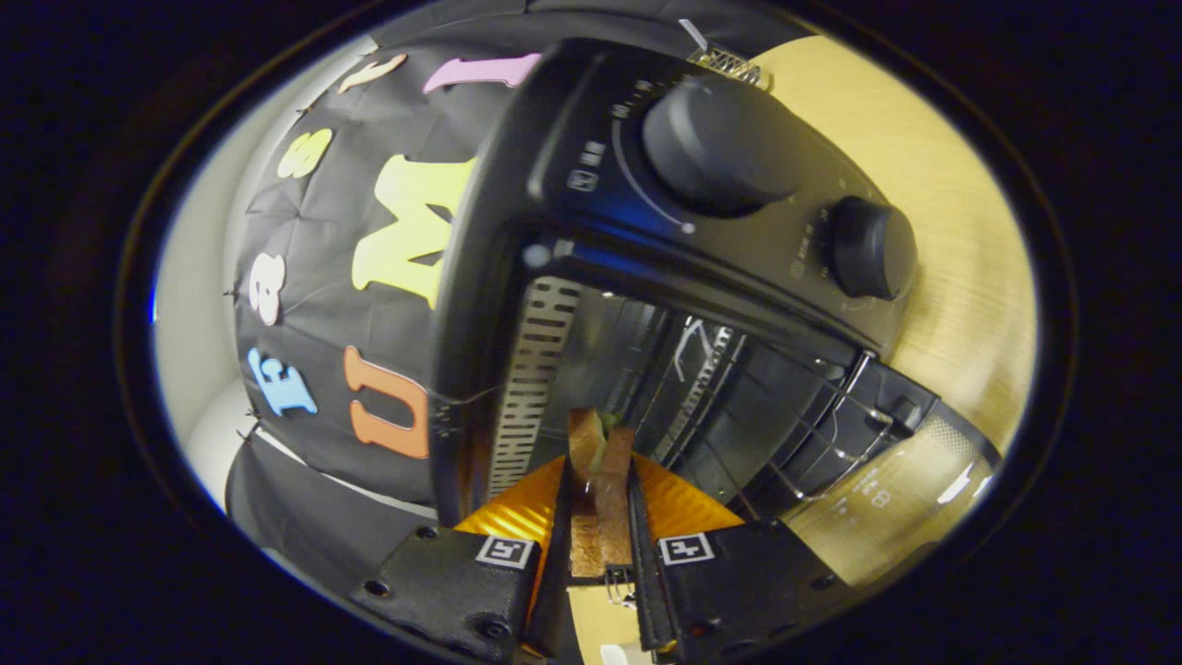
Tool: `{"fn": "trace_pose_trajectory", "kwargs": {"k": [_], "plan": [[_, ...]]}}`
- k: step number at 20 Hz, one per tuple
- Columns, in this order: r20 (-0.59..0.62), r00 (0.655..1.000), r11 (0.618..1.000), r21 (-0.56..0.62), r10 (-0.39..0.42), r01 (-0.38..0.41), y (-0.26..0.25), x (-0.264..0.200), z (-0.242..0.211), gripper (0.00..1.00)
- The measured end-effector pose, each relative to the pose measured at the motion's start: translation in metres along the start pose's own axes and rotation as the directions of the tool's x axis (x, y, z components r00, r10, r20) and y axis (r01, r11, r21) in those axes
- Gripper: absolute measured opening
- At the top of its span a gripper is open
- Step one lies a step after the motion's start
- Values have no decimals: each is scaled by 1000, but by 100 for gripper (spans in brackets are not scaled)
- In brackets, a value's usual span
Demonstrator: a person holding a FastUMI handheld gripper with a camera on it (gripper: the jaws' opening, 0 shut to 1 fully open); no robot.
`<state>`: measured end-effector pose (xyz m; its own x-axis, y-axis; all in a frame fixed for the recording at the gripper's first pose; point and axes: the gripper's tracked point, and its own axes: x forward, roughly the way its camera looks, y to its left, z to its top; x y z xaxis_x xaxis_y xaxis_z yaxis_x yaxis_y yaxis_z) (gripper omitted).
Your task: Open the toaster oven, put the food inside, and close the toaster oven door.
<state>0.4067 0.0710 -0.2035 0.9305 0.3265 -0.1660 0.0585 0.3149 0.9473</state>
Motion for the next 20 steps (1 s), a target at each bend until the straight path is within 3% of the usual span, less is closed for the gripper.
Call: {"fn": "trace_pose_trajectory", "kwargs": {"k": [3,8,10,11,14,15,20], "plan": [[-20,1000,999,-41,4,-4,-6,4,-1,36],[-46,996,954,-294,-73,57,-8,4,-14,45],[4,990,902,-411,-144,133,-11,0,-8,51],[73,980,853,-482,-187,198,-12,-4,1,61],[191,934,661,-664,-303,350,-25,-10,25,91],[183,936,638,-691,-301,340,-25,-13,24,100],[186,933,624,-701,-309,346,-22,-23,29,100]]}}
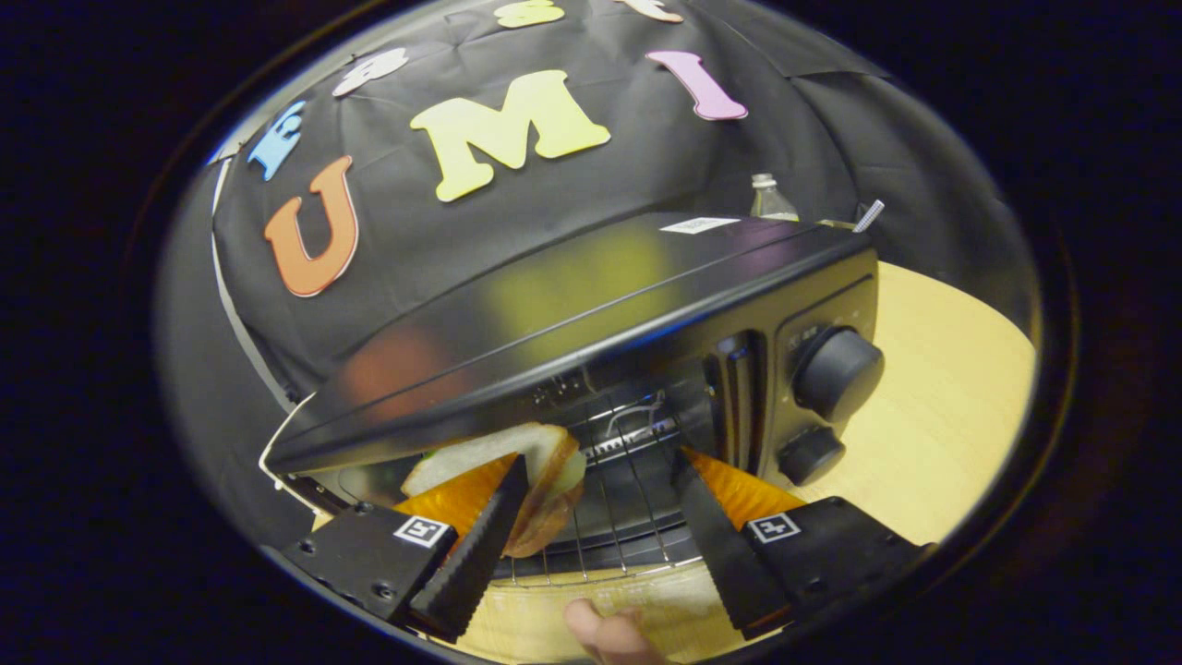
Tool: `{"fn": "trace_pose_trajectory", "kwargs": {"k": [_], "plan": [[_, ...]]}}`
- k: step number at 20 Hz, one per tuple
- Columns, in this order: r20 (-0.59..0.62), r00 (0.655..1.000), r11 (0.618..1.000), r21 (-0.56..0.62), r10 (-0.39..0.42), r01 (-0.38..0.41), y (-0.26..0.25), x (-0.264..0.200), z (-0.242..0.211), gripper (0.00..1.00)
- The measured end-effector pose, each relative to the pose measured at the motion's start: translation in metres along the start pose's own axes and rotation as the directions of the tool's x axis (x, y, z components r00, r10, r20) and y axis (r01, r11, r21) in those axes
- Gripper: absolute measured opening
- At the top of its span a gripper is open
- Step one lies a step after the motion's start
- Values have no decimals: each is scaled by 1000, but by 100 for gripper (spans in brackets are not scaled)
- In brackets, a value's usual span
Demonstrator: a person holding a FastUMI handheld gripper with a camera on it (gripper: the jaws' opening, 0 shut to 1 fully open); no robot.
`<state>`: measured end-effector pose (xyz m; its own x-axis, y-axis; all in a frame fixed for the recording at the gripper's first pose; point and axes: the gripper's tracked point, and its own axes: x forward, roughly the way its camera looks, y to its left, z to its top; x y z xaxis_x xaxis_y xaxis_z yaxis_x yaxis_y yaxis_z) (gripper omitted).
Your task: Open the toaster oven, put the food inside, and close the toaster oven door.
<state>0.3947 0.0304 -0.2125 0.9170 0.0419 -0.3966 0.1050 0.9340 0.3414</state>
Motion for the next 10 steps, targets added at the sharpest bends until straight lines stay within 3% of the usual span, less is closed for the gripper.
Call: {"fn": "trace_pose_trajectory", "kwargs": {"k": [4,10], "plan": [[33,999,993,-112,-31,35,-10,-35,-1,100],[26,1000,984,-176,-5,10,-2,-102,-29,100]]}}
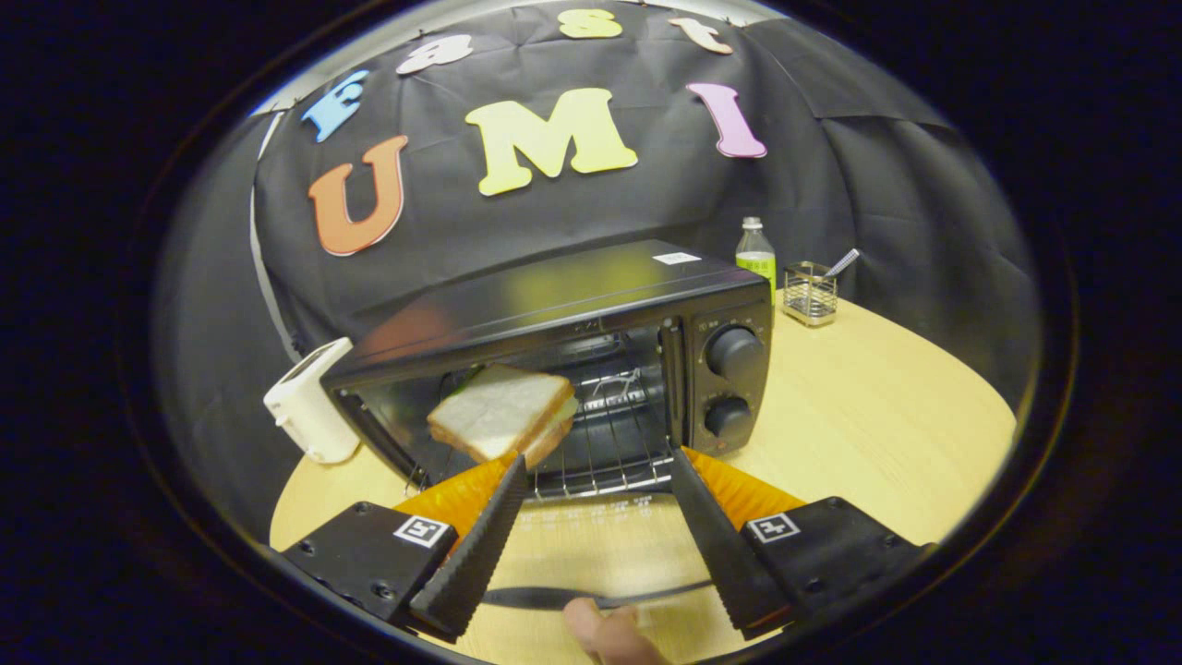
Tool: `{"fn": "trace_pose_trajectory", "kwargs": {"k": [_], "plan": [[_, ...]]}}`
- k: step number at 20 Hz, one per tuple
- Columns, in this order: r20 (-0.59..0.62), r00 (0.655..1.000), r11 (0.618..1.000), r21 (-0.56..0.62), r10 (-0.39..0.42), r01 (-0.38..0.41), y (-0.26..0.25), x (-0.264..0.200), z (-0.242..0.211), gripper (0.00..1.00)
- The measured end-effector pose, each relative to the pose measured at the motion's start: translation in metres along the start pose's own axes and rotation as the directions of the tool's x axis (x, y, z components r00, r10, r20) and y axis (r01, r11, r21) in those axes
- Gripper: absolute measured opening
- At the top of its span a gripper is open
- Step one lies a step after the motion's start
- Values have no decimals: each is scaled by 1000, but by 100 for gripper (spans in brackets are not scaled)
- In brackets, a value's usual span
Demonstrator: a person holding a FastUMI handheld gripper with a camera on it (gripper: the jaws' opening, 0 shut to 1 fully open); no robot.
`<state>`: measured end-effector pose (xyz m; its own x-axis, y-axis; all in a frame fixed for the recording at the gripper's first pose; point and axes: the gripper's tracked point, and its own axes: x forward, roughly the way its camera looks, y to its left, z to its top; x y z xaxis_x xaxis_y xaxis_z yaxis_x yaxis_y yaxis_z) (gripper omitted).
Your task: Open the toaster oven, put the food inside, and close the toaster oven door.
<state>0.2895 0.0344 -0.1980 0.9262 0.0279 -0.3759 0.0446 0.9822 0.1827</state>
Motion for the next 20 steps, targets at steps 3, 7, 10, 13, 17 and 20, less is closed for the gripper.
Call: {"fn": "trace_pose_trajectory", "kwargs": {"k": [3,7,10,13,17,20], "plan": [[15,1000,999,-44,12,-11,9,-28,-20,100],[78,997,988,-152,4,8,13,-56,-54,100],[86,996,974,-226,3,16,21,-60,-85,100],[89,996,957,-287,-8,33,26,-60,-102,100],[3,1000,965,-263,10,-9,32,-54,-129,100],[-30,1000,971,-240,-5,-2,29,-47,-131,100]]}}
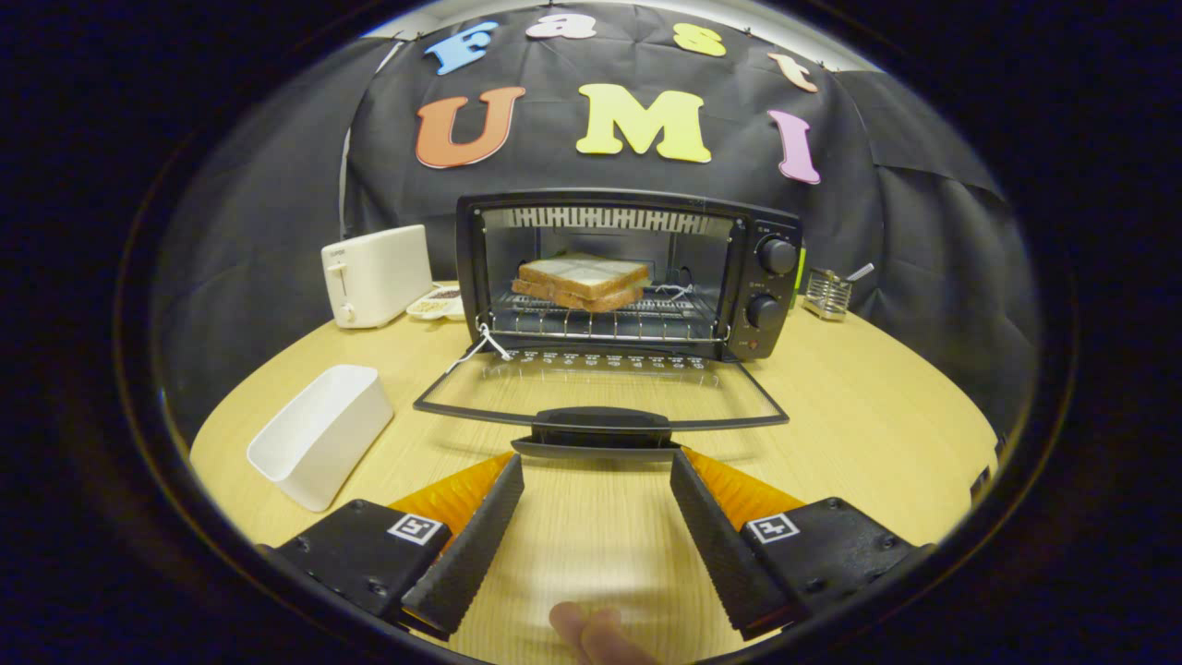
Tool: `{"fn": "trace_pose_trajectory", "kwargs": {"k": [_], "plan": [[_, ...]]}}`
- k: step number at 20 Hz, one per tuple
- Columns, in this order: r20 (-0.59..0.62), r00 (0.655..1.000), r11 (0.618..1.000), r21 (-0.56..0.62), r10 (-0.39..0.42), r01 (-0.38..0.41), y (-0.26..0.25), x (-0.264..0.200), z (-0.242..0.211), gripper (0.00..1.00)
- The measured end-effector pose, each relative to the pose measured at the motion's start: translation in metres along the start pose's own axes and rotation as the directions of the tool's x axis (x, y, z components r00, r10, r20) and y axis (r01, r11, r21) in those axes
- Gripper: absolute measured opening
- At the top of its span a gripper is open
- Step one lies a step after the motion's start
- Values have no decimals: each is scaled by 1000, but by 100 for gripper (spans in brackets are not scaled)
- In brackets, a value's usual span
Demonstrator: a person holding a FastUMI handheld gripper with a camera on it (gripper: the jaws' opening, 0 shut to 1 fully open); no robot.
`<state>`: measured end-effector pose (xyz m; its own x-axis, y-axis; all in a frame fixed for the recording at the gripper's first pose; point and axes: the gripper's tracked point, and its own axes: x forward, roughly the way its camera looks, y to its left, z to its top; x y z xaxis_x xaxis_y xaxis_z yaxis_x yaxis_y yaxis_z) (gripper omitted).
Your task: Open the toaster oven, put the food inside, and close the toaster oven door.
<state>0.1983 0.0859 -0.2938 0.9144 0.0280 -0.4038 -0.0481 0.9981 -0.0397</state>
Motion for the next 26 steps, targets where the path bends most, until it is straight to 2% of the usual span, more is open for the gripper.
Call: {"fn": "trace_pose_trajectory", "kwargs": {"k": [4,9,12,21,26], "plan": [[-57,998,1000,18,7,-6,3,9,-6,100],[-128,992,995,96,10,3,0,23,-10,100],[-161,987,995,95,4,12,-4,29,-17,100],[-117,993,996,80,-22,32,-4,27,-10,100],[-73,996,998,34,-47,49,-6,17,3,100]]}}
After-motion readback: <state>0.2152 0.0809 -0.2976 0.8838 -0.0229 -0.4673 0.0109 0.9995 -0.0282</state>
